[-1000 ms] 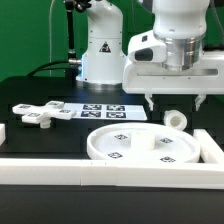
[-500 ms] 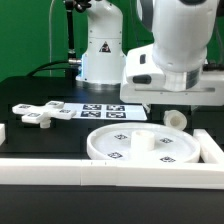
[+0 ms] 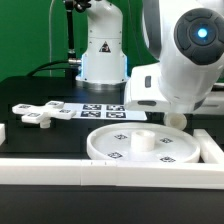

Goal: Assemble round table

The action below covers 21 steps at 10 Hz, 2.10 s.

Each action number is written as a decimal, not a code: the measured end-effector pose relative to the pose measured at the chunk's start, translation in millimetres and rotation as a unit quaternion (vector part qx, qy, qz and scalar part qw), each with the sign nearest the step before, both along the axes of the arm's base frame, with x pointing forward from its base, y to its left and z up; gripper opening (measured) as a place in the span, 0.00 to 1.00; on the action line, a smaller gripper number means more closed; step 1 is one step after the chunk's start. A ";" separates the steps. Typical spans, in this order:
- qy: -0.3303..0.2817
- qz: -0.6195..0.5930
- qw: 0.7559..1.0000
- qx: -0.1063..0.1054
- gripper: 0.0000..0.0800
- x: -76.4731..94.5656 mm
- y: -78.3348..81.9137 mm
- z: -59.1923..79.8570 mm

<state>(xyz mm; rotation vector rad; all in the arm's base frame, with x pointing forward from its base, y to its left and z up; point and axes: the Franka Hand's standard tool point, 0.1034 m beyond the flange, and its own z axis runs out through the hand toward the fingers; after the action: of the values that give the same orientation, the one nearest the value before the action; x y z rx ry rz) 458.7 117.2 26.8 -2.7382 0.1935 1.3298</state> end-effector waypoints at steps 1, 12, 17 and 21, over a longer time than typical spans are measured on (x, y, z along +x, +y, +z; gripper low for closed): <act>-0.003 0.001 1.000 0.000 0.81 0.6 1.2 0.1; -0.014 0.010 1.000 0.002 0.51 -5.4 8.2 -15.8; -0.027 0.038 0.998 0.035 0.51 8.1 2.7 21.3; -0.059 0.044 0.996 0.040 0.51 29.9 5.2 54.5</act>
Offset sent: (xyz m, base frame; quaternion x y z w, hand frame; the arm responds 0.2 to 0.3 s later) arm -0.0106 0.0119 -0.0079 -0.0058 0.0144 0.0162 0.9997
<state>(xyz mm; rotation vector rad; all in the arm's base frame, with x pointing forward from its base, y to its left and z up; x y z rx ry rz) 488.6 122.4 81.3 -2.7750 0.0105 1.1626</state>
